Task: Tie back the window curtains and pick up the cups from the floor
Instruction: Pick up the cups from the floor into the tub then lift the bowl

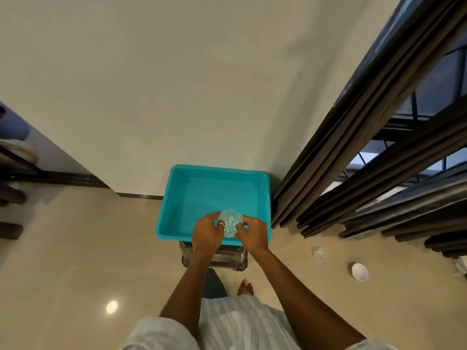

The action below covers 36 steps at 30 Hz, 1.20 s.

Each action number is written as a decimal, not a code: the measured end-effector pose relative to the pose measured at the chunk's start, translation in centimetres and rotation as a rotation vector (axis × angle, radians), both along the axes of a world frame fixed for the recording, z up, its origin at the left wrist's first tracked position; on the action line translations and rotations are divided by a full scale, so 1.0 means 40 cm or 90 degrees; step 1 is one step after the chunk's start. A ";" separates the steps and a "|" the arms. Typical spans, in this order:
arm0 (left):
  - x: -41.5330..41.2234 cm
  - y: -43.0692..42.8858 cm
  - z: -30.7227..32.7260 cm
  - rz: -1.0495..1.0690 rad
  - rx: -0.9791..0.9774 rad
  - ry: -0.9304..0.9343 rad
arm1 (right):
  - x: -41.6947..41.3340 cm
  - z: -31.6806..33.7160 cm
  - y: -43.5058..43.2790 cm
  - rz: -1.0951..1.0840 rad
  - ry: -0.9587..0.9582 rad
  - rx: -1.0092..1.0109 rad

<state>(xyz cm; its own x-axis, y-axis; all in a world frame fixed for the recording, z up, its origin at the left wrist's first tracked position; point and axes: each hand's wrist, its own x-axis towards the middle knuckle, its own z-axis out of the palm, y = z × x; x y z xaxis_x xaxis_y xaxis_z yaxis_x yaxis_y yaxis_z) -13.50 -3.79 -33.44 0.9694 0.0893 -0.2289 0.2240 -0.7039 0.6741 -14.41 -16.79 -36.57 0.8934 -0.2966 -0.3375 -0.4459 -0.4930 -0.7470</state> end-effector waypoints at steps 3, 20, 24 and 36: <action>0.051 0.023 -0.023 0.025 -0.065 0.019 | 0.055 -0.005 0.029 -0.032 0.017 0.005; 0.375 0.264 -0.269 0.046 -0.127 0.137 | 0.408 -0.164 0.308 -0.023 0.258 0.099; 0.473 0.324 -0.351 0.022 -0.169 0.170 | 0.490 -0.238 0.349 -0.043 0.263 0.151; 0.668 0.346 -0.536 0.102 -0.264 0.316 | 0.677 -0.439 0.386 -0.067 0.320 0.251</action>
<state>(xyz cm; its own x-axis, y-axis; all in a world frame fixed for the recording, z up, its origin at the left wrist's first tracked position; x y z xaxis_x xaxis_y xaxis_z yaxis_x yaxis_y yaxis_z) 13.24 10.06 -54.89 0.7224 0.0323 -0.6908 0.6576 -0.3411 0.6717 12.67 -1.34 -54.14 0.5706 -0.1419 -0.8089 -0.8197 -0.1589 -0.5504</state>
